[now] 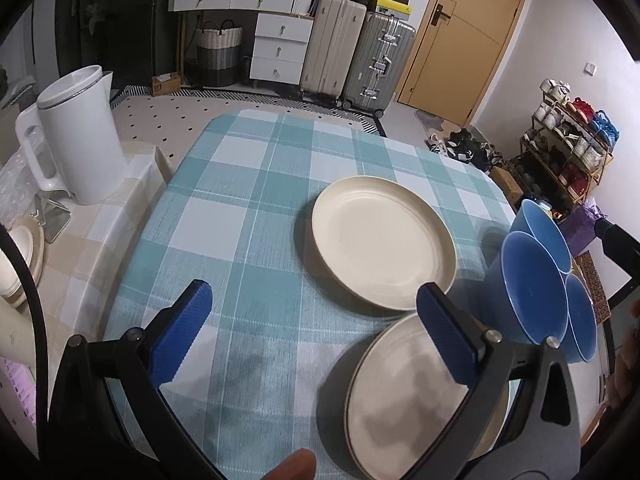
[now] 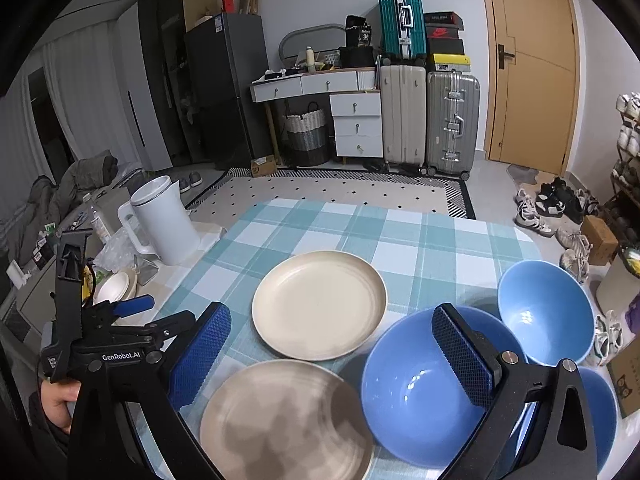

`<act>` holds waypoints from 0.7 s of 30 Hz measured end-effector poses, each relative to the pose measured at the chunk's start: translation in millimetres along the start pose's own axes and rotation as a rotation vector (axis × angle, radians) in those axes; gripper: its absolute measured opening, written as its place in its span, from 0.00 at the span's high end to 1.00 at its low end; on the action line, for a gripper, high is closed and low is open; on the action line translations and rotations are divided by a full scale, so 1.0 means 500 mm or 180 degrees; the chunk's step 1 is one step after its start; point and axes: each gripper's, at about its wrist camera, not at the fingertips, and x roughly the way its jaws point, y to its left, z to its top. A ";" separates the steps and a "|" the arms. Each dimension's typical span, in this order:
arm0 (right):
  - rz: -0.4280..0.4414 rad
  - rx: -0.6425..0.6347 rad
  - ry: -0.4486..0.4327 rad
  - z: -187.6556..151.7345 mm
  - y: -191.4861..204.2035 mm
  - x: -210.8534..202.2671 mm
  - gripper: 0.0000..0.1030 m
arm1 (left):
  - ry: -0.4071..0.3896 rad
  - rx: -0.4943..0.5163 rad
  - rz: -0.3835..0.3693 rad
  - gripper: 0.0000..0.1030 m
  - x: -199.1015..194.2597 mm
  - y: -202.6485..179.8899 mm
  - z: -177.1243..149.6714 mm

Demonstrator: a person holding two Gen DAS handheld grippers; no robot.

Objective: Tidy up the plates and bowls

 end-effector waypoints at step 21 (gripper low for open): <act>-0.0032 0.0094 0.0649 0.069 -0.066 0.243 0.01 | 0.0325 -0.0147 0.0033 0.02 0.183 0.050 0.061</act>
